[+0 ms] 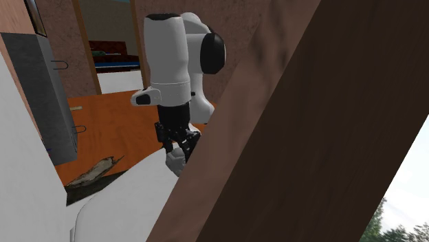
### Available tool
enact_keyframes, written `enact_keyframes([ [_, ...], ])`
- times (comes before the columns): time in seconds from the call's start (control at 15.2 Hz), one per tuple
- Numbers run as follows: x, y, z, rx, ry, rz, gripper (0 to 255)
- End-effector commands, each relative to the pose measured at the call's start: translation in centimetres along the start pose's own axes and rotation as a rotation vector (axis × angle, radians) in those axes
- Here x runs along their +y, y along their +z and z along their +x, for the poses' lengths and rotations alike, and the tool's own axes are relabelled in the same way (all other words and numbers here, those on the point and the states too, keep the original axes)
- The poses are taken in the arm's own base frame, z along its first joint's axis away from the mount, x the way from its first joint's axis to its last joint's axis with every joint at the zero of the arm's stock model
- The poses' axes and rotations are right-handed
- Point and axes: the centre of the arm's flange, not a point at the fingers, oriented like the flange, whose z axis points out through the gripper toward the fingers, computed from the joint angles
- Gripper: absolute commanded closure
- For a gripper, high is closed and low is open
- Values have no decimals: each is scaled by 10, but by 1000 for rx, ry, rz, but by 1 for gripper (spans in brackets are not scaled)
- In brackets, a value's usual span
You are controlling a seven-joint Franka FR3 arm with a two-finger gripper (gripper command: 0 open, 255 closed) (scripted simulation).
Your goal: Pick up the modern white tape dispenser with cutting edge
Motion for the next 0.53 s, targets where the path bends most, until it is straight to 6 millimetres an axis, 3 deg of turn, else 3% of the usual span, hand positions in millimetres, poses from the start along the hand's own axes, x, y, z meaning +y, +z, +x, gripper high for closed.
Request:
enact_keyframes([
  [0.0, 0, -7, 0, -2, 0, -1, 255],
  [0.46, 0, -44, -1, -2, 0, -1, 255],
])
